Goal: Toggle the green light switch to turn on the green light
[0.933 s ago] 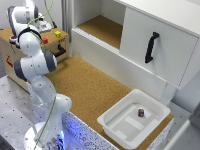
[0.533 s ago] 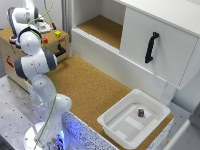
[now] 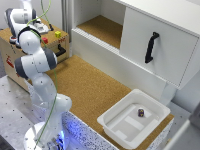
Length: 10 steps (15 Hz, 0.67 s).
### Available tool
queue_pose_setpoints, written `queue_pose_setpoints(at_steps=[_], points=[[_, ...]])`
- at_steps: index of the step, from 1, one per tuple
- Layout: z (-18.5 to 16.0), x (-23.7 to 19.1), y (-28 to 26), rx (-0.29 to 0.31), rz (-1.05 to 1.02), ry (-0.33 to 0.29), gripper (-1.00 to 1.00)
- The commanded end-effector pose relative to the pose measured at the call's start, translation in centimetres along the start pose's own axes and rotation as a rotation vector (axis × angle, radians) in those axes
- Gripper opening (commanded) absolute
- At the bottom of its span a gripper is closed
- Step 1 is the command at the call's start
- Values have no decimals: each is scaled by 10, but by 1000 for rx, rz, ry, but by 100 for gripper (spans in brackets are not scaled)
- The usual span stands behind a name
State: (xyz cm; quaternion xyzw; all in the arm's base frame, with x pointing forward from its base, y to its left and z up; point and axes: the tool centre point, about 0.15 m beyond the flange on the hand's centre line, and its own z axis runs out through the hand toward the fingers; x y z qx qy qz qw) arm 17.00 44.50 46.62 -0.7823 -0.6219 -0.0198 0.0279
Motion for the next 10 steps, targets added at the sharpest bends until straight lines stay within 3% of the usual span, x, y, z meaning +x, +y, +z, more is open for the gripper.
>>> queue_pose_setpoints(at_steps=[1,6,8,9,10], points=[[1,-1,-11,28,1,-47,-100],[31,9,4,23,11,-65,-100],[52,11,6,27,-3,-100,-100],[54,9,4,25,-10,-115,-100],[41,7,4,21,0,-94,-100]])
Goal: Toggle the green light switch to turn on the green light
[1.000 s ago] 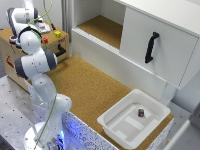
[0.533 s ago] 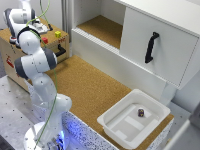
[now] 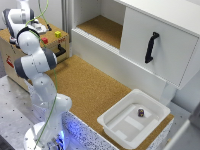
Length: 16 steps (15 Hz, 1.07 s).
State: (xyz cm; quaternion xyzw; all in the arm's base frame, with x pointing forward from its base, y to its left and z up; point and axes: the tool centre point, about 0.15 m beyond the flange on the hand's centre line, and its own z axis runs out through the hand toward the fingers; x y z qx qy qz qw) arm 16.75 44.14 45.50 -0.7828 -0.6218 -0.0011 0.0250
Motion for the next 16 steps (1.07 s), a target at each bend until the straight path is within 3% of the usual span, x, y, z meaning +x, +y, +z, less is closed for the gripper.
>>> queue_pose_setpoints(at_steps=[1,4,5,6,8,12,16], points=[[10,10,5,-25,9,-52,-100],[-65,6,0,-91,17,9,-100],[-83,5,0,-108,17,25,100],[-91,4,3,-136,27,18,100],[-82,2,16,-134,85,10,100],[-63,-13,41,-90,212,48,100],[-55,-39,69,-137,327,37,100]])
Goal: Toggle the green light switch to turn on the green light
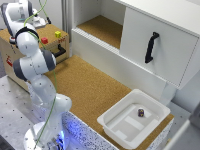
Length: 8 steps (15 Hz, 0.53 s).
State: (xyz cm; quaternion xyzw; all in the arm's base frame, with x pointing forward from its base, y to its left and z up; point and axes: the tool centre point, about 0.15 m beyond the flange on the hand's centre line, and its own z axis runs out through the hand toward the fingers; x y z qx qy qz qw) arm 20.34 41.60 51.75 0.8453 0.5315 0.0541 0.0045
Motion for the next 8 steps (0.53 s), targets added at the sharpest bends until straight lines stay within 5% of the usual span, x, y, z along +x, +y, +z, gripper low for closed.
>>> queue_pose_setpoints(at_steps=[1,8], points=[[15,-22,40,-23,132,-15,100],[47,-75,87,26,401,0,100]])
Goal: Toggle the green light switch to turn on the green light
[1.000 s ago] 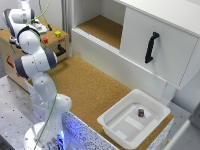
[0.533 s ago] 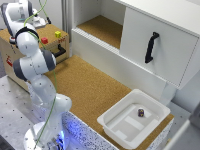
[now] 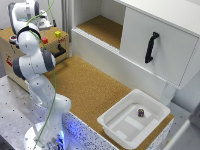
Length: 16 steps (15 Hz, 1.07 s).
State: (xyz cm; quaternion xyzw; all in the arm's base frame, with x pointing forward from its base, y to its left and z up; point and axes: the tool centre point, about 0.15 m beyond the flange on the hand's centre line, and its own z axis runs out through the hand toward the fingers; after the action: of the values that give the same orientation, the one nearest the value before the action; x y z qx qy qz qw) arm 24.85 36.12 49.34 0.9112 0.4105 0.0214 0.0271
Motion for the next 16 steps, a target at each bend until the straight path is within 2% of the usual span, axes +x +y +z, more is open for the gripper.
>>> queue_pose_setpoints(at_steps=[1,12,13,14,15,16], points=[[25,-33,34,59,127,79,100],[25,-33,34,59,127,79,100],[16,-22,36,21,125,-9,100],[20,-21,47,16,145,-9,100],[25,-21,61,58,191,-2,100],[29,-21,73,73,235,6,100]])
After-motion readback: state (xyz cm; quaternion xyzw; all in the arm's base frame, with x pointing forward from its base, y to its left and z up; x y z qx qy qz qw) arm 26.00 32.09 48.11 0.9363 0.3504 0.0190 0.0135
